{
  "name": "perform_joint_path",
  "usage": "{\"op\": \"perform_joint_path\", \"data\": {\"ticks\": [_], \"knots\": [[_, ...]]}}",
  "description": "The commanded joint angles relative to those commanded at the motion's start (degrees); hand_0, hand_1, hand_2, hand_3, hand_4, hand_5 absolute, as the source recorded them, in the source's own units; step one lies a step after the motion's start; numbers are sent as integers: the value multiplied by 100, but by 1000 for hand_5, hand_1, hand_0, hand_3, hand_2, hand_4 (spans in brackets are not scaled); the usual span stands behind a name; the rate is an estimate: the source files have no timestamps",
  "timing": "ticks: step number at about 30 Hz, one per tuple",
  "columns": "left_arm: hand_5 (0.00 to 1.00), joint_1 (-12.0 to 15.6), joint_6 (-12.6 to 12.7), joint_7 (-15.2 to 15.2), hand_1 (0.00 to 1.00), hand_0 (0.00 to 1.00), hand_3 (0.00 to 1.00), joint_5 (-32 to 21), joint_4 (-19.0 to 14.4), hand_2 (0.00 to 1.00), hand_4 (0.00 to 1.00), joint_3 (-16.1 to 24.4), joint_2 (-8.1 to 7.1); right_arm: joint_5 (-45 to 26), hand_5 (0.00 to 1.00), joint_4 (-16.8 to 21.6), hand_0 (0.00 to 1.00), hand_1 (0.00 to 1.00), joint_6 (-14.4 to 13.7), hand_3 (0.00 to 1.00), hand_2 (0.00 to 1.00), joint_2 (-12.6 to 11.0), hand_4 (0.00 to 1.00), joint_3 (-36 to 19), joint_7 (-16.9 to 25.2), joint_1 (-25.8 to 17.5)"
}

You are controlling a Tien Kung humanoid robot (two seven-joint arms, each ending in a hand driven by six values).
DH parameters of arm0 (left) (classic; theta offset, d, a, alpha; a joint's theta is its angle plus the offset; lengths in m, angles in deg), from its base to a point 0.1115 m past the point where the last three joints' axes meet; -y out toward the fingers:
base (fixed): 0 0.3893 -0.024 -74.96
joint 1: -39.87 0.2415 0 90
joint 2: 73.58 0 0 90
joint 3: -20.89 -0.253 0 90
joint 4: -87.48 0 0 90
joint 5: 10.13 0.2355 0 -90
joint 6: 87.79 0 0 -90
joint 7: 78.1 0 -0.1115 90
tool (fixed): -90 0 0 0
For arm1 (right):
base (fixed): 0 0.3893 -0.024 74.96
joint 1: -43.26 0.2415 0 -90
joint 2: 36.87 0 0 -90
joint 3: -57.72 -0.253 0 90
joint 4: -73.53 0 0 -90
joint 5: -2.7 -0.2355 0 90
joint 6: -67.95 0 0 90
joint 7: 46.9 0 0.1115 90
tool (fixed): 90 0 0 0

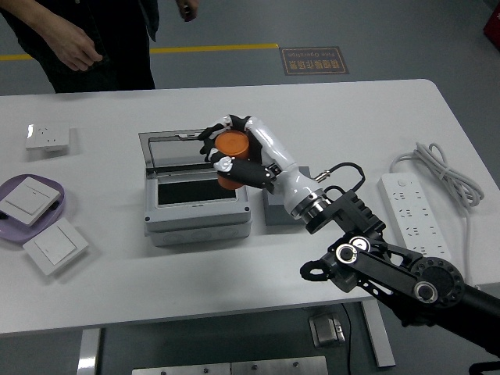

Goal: Pick up the cylinder from the cube,place it in the box,flap close box

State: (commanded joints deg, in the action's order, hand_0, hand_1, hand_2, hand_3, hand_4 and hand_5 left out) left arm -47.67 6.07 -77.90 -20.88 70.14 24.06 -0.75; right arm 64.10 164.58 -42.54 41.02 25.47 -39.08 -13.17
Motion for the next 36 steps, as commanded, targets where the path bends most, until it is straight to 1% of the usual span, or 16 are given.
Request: {"op": "perform_joint_path", "data": {"ticks": [3,4,9,12,15,18,19,21,23,27,28,30,33,34,36], "knots": [[246,-5,0,-1,628,614,644,-9,0,621,715,-21,-16,654,2,50,151,173,352,184,261,166,2,228,-569,364],[250,-8,0,-1,628,614,643,-12,0,621,717,-28,-21,861,2,34,76,151,443,159,244,207,2,312,-739,469],[250,-27,0,-1,628,614,643,-29,2,621,717,-63,-45,1979,2,-143,76,151,963,159,244,423,2,701,-1590,1005],[256,-40,0,0,628,614,644,-40,3,621,717,-81,-48,2667,2,-377,69,161,1132,164,256,559,2,878,-2015,1189],[256,-62,-1,2,628,614,644,-45,3,621,717,-93,-44,3320,2,-674,69,161,1126,164,256,664,2,1022,-2325,1270],[259,-78,0,4,628,614,644,-77,9,622,718,-117,-36,3905,2,-967,65,167,935,167,248,724,2,1107,-2343,1264],[259,-85,0,5,628,614,644,-107,15,622,718,-146,-30,4126,2,-1111,65,167,808,167,248,755,2,1135,-2303,1247],[259,-93,-2,7,628,614,644,-144,22,622,718,-178,-21,4397,2,-1299,65,167,640,167,248,796,2,1162,-2238,1220],[259,-100,-4,7,629,614,645,-156,26,622,718,-187,-11,4609,2,-1507,73,177,562,169,251,832,2,1172,-2181,1185],[259,-106,-4,8,629,614,645,-152,31,622,718,-182,-2,4436,2,-1921,73,177,769,169,251,898,2,1161,-2221,1126],[260,-109,-4,8,628,614,645,-153,31,622,718,-183,-1,4371,2,-2002,126,212,785,199,259,910,2,1156,-2211,1111],[260,-117,-2,9,628,614,645,-169,36,622,718,-195,6,4244,2,-2131,126,212,761,199,259,914,2,1128,-2155,1071],[260,-131,-2,10,628,614,645,-166,38,622,718,-188,19,4205,2,-2217,126,212,640,199,259,893,2,1070,-2054,1026],[260,-135,-2,11,627,614,645,-160,38,622,718,-181,21,4210,238,-2231,649,659,609,709,663,887,339,1055,-2029,1019],[260,-145,-1,11,627,614,645,-140,35,622,718,-166,27,4232,238,-2249,649,659,523,709,663,871,339,1016,-1959,1006]]}}
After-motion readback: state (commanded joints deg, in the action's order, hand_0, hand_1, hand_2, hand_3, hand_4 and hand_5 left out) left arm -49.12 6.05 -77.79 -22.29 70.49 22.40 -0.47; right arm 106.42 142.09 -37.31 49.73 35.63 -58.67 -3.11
